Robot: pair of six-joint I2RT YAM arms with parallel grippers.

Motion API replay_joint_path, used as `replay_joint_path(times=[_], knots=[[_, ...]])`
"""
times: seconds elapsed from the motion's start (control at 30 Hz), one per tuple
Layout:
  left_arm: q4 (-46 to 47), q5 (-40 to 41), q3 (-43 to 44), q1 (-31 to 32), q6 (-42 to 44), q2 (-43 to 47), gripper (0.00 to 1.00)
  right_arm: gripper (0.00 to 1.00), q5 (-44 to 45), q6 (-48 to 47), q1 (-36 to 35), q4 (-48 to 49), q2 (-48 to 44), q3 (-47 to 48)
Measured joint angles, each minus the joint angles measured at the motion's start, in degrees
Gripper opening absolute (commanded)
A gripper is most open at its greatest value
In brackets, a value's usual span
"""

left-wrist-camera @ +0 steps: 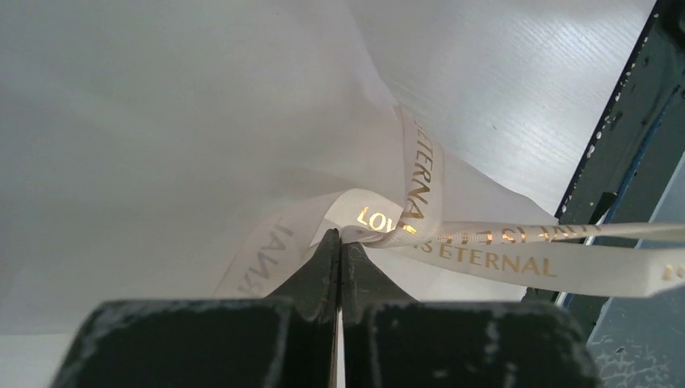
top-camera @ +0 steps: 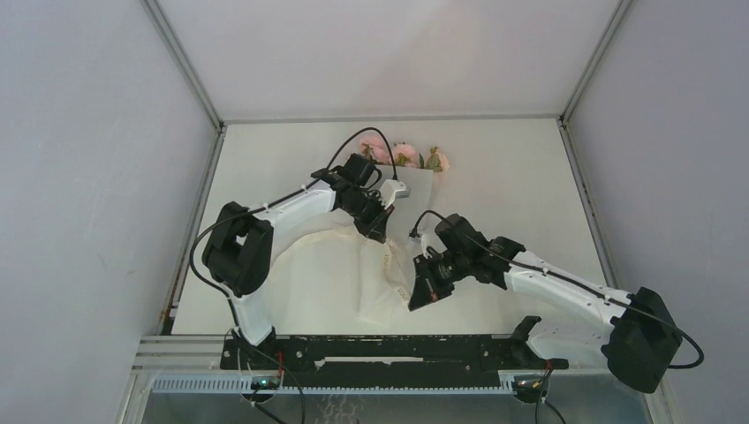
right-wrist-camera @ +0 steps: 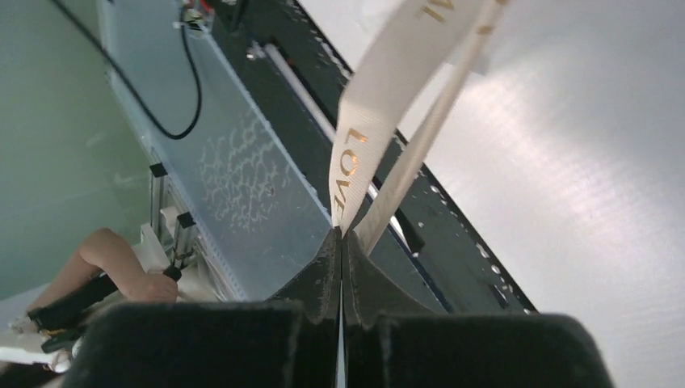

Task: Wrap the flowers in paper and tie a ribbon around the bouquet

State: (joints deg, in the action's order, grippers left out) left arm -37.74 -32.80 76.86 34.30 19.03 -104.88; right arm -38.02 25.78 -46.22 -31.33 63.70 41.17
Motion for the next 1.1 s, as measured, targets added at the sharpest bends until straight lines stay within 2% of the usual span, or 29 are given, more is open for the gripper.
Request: replay_joint_path(times=[0.07,0.17,0.2,0.4,0.47,0.53,0.67,0.77,0.9,1.1], knots=[[-0.59,-0.04,0.0,-0.07,0.0,0.0,0.0,0.09,1.46,1.01,-0.09,-1.55,1.46,-0.39],[-0.55,0.94,0.0,-0.11,0.11,0.0,0.0,0.41,5.01,2.8,1.25,-5.84,4.68,-0.63],[0.02,1.51,0.0,-0.35,0.2,0.0,0.0,0.46,6.36,3.67,2.38,-8.68,5.14,-0.96],[2.51,2.27,0.0,-2.12,0.31,0.0,0.0,0.48,20.28,4.46,10.75,-21.44,2.19,0.31],[2.93,2.27,0.0,-2.12,0.31,0.0,0.0,0.51,23.78,3.8,7.78,-22.27,-0.81,3.82],[3.13,2.27,0.0,-2.08,0.31,0.0,0.0,0.54,26.43,2.16,2.4,-19.04,-4.68,7.8],[3.34,2.25,0.0,-2.08,0.28,0.0,0.0,0.52,29.46,-2.19,-2.99,-10.64,-8.7,10.82],[3.37,2.25,0.0,-2.08,0.28,0.0,0.0,0.36,30.86,-5.05,-3.06,-5.99,-6.38,11.1],[3.37,2.23,0.0,-2.08,0.22,0.0,0.0,0.25,32.39,-6.86,-4.26,0.85,2.14,11.06],[3.37,2.19,0.0,-2.08,-0.07,0.0,0.0,0.25,35.54,-4.55,-4.87,6.69,5.68,6.75]])
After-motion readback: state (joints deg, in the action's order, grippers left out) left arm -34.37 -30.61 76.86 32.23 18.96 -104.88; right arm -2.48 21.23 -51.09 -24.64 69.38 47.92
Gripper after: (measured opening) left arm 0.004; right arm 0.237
